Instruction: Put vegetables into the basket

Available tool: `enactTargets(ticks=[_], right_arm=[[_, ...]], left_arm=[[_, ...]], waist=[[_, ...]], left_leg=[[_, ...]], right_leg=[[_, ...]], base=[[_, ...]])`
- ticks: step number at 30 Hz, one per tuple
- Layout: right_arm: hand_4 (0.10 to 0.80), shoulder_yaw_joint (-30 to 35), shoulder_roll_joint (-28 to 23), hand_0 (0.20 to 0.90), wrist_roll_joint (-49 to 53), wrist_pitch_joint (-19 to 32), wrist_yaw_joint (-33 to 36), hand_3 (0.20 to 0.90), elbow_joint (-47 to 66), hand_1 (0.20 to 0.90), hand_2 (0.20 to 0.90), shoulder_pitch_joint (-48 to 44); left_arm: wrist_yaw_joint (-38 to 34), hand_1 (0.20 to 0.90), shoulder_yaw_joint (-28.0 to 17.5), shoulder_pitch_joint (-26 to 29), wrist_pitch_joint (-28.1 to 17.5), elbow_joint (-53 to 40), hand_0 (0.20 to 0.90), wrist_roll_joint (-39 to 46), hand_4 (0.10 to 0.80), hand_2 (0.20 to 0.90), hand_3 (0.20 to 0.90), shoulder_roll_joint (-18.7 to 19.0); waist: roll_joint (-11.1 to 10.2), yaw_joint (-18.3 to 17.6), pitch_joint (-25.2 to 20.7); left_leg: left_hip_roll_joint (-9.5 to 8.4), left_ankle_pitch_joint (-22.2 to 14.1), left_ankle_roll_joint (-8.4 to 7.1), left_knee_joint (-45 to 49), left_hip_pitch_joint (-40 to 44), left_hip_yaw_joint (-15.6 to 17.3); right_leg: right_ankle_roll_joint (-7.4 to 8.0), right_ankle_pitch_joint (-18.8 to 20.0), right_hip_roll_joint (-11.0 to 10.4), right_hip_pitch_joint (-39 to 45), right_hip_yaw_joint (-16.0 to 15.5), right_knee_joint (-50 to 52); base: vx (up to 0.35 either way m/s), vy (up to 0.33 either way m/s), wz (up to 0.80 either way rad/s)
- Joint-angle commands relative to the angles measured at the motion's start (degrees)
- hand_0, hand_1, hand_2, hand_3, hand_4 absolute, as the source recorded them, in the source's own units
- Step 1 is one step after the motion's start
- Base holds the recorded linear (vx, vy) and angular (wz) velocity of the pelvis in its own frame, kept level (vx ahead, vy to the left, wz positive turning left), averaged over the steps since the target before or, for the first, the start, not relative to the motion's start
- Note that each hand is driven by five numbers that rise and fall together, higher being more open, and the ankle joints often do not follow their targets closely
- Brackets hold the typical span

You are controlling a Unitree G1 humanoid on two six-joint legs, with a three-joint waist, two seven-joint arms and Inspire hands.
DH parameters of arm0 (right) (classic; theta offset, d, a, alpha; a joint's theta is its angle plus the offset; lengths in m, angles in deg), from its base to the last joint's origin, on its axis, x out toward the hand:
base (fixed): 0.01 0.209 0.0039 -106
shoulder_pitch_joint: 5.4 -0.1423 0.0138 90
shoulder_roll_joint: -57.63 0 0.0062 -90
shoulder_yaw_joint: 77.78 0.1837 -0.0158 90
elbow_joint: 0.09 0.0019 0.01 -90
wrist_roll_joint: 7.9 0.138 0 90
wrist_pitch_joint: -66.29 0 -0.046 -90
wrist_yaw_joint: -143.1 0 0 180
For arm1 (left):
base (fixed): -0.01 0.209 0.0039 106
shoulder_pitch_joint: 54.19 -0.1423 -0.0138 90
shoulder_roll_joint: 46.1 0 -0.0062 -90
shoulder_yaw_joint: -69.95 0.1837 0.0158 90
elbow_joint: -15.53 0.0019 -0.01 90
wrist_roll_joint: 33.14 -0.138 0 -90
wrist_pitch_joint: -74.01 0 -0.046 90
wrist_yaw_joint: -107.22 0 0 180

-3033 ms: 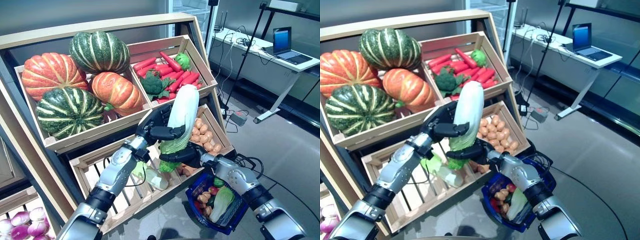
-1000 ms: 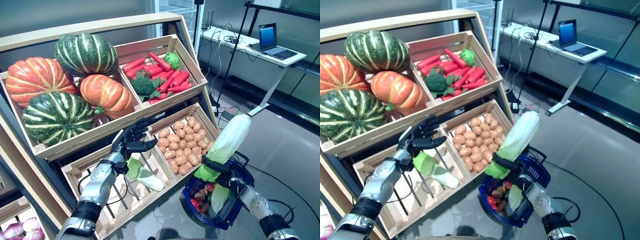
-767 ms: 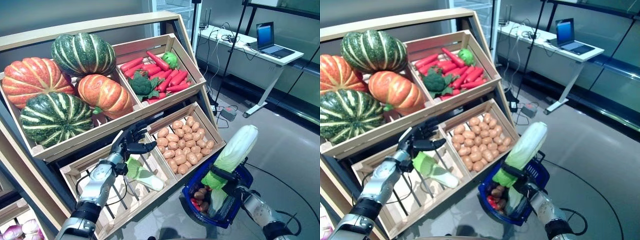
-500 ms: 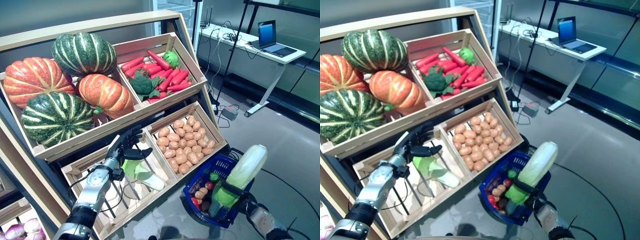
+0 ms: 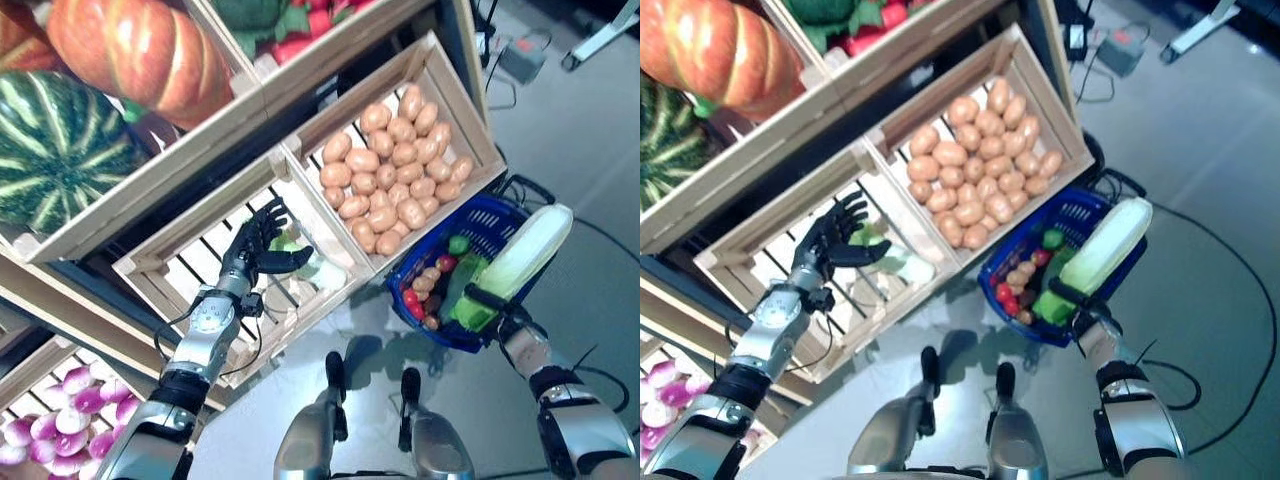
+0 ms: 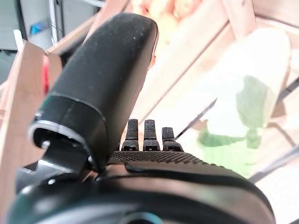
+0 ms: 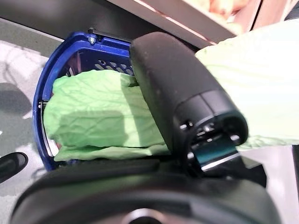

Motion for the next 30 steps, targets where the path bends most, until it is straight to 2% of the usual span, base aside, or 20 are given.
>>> enactTargets(ticks=[1, 2, 5, 7, 9, 12, 13, 14, 15, 17, 18, 19, 24, 25, 30], right_arm=[[0.400, 1.1, -6.5, 0.300, 0.1, 5.0, -0.3, 0.300, -0.8, 0.300, 0.300, -7.3], [0.400, 0.7, -7.2, 0.300, 0.1, 4.8, -0.1, 0.300, -0.9, 0.300, 0.300, -8.2], [0.400, -0.2, -9.4, 0.300, -0.3, 4.2, 0.3, 0.300, -0.7, 0.300, 0.300, -10.3], [0.400, -0.4, -9.8, 0.300, -0.5, 4.4, 0.2, 0.300, -0.7, 0.300, 0.300, -10.6], [0.400, -0.5, -10.1, 0.300, -0.8, 4.5, 0.2, 0.300, -0.6, 0.300, 0.300, -10.9], [0.400, -0.3, -10.5, 0.300, -1.4, 4.8, -0.2, 0.300, -0.6, 0.300, 0.300, -11.3], [0.400, -0.3, -10.5, 0.300, -1.5, 4.8, -0.2, 0.300, -0.7, 0.300, 0.300, -11.3], [0.800, -0.4, -10.5, 0.900, -2.1, 5.0, 0.0, 0.900, -0.8, 0.900, 0.900, -11.2], [0.800, -0.4, -10.8, 0.900, -1.9, 5.3, 0.3, 0.900, -0.7, 0.900, 0.900, -11.6], [0.800, -0.2, -11.9, 0.900, 0.1, 5.0, -1.3, 0.900, -0.1, 0.900, 0.900, -12.4], [0.800, -0.3, -12.4, 0.900, 0.7, 4.9, -1.4, 0.900, 0.2, 0.900, 0.900, -12.2], [0.800, -0.1, -12.5, 0.900, 0.6, 5.3, -1.5, 0.900, 0.6, 0.900, 0.900, -12.1], [0.800, -0.3, -13.1, 0.900, 0.2, 5.8, -2.0, 0.900, 1.9, 0.900, 0.900, -11.5], [0.800, -0.3, -13.0, 0.900, 0.2, 5.6, -1.9, 0.900, 1.8, 0.900, 0.900, -11.7], [0.800, -0.8, -13.0, 0.900, 0.6, 5.0, -2.2, 0.900, 1.6, 0.900, 0.900, -12.2]], left_arm=[[-4.9, 0.900, -2.9, 9.5, -9.9, -3.7, 0.900, -1.3, 0.800, 0.900, 0.900, 2.9], [-5.7, 0.900, -2.7, 10.3, -10.2, -4.3, 0.900, -2.1, 0.800, 0.900, 0.900, 3.4], [-9.2, 0.900, -2.6, 12.7, -9.7, -7.4, 0.900, -6.1, 0.800, 0.900, 0.900, 6.0], [-11.6, 0.900, -2.5, 13.4, -9.8, -8.8, 0.900, -9.9, 0.800, 0.900, 0.900, 7.1], [-13.0, 0.900, -2.3, 13.8, -9.3, -9.7, 0.900, -12.0, 0.800, 0.900, 0.900, 7.2], [-15.8, 0.900, -2.1, 14.1, -8.3, -11.0, 0.900, -17.1, 0.800, 0.900, 0.900, 7.7], [-15.8, 0.900, -2.0, 14.0, -8.2, -10.9, 0.900, -17.5, 0.800, 0.900, 0.900, 7.7], [-17.1, 0.900, -1.7, 13.9, -7.8, -10.9, 0.900, -19.9, 0.800, 0.900, 0.900, 8.1], [-18.4, 0.900, -1.4, 14.2, -7.2, -10.7, 0.900, -22.5, 0.800, 0.900, 0.900, 8.6], [-22.6, 0.900, 0.0, 15.4, -6.1, -9.7, 0.900, -32.4, 0.800, 0.900, 0.900, 12.0], [-24.0, 0.900, 0.8, 15.4, -5.6, -9.4, 0.900, -34.6, 0.800, 0.900, 0.900, 13.6], [-25.1, 0.900, 1.4, 15.6, -5.3, -9.3, 0.900, -35.6, 0.800, 0.900, 0.900, 14.7], [-28.4, 0.900, 3.3, 16.3, -3.0, -7.9, 0.900, -41.4, 0.800, 0.900, 0.900, 19.6], [-28.5, 0.900, 3.7, 16.8, -2.8, -7.3, 0.900, -41.7, 0.800, 0.900, 0.900, 20.1], [-29.6, 0.900, 6.0, 18.1, -1.4, -4.3, 0.900, -43.4, 0.800, 0.900, 0.900, 22.1]], waist=[[-1.0, 0.9, 0.6], [-1.0, 0.8, 1.4], [-1.2, 0.8, 2.4], [-1.4, 0.8, 2.4], [-1.5, 0.8, 2.4], [-1.5, 0.6, 2.4], [-1.5, 0.6, 2.4], [-1.4, 0.6, 2.4], [-1.3, 0.6, 2.4], [-1.1, 0.3, 2.4], [-0.9, 0.3, 2.4], [-0.9, 0.2, 2.4], [-0.6, -0.1, 2.4], [-0.6, -0.2, 2.4], [-0.7, -0.4, 2.4]], left_leg=[[-3.03, -13.2, -1.06, 16.9, -5.6, 2.1], [-2.99, -13.6, -1.17, 18.8, -7.0, 2.2], [-2.48, -17.6, -0.46, 29.4, -15.2, 1.9], [-2.05, -20.1, 0.51, 35.1, -19.2, 2.1], [-2.16, -22.1, 1.13, 39.7, -22.5, 1.6], [-1.37, -25.2, 2.53, 47.4, -27.6, 2.4], [-1.43, -25.4, 2.26, 47.1, -27.0, 2.3], [-1.37, -25.7, 2.18, 47.8, -27.3, 2.2], [-1.24, -26.2, 2.28, 49.4, -28.6, 2.1], [-0.65, -26.7, 2.76, 52.0, -31.1, 2.7], [-0.54, -26.7, 2.30, 51.0, -30.0, 2.8], [-0.36, -26.7, 2.52, 52.4, -31.5, 2.9], [0.22, -27.0, 1.92, 52.4, -31.0, 3.3], [0.48, -27.0, 2.16, 53.2, -32.0, 3.5], [1.08, -27.2, 1.64, 51.9, -30.3, 4.0]], right_leg=[[-3.09, -5.7, -2.7, -6.2, -4.1, 12.4], [-3.14, -6.0, -2.9, -7.7, -3.9, 14.4], [-4.24, -9.7, -4.6, -16.3, -3.4, 25.8], [-4.94, -11.9, -6.1, -20.9, -3.3, 32.4], [-5.41, -13.6, -7.2, -24.4, -2.8, 37.4], [-6.55, -16.4, -8.9, -29.9, -2.0, 45.6], [-6.20, -16.6, -8.7, -29.3, -1.8, 45.3], [-6.21, -16.8, -8.7, -29.7, -1.6, 46.0], [-6.33, -17.3, -8.9, -31.1, -1.1, 47.6], [-6.92, -17.8, -9.3, -33.7, -0.8, 49.9], [-6.50, -17.7, -9.1, -32.8, -0.7, 49.1], [-6.87, -17.8, -9.3, -34.2, -0.6, 50.4], [-6.32, -17.6, -8.5, -34.1, 0.6, 49.9], [-6.63, -17.5, -8.5, -35.1, 0.6, 50.6], [-6.12, -17.5, -8.0, -33.9, 1.2, 49.5]], base=[[-0.161, 0.010, -0.45], [-0.145, -0.036, -0.29], [-0.122, -0.048, 0.06], [-0.068, -0.008, 0.22], [-0.055, 0.012, 0.11], [-0.035, 0.013, 0.08], [-0.001, 0.006, 0.07], [0.026, 0.001, 0.04], [0.000, 0.000, 0.00], [-0.029, 0.006, 0.01], [-0.042, 0.035, 0.02], [0.002, 0.064, -0.02], [0.006, 0.050, -0.07], [-0.044, 0.021, -0.05], [0.010, 0.015, -0.02]])
